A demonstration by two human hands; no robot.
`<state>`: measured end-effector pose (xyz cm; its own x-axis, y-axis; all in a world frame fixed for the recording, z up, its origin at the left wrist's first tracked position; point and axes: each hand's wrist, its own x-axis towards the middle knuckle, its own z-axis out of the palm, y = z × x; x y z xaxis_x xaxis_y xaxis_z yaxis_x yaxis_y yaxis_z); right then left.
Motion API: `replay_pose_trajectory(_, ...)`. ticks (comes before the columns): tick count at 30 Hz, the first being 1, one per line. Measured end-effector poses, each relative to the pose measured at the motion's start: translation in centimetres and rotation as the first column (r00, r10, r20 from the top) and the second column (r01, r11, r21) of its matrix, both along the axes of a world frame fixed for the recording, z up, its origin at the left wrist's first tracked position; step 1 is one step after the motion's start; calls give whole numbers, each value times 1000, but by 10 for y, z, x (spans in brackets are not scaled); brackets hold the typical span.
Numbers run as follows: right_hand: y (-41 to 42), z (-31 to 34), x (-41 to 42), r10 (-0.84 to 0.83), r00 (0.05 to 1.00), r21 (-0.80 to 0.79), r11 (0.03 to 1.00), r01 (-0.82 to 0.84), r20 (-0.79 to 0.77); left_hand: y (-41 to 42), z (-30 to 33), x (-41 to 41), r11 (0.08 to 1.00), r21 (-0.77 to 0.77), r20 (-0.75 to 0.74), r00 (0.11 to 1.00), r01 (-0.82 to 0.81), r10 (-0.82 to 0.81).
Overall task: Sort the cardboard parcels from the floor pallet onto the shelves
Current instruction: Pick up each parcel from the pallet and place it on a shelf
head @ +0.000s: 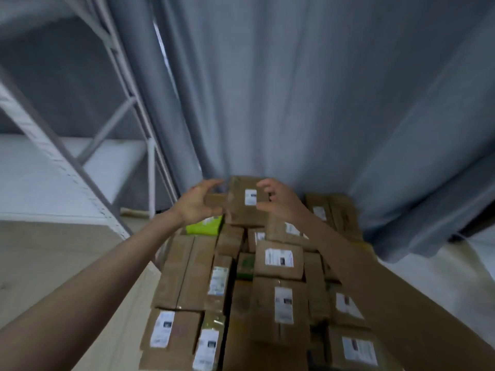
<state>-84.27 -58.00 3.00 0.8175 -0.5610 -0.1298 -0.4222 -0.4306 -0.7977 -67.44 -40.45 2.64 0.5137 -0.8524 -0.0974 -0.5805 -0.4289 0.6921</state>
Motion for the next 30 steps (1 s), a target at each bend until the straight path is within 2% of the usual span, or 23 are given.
replay_pose_trajectory(7,43,71,58,233,971,-184,958,-220,54,84,84,27,986,-15,227,960,-164,163)
replay_pose_trajectory(14,121,121,123,473,878,-232,864,-447,69,199,126,43,924,-71,349,858,-377,377)
replay_pose_trajectory(22,279,160,201,673,733,-280,726,-628,102,374,160,64,784,-80,366,714,-615,597)
replay_pose_trajectory(30,446,165,277,774,615,-266,631,-729,150,542,169,101,705,-59,398,631,-707,666)
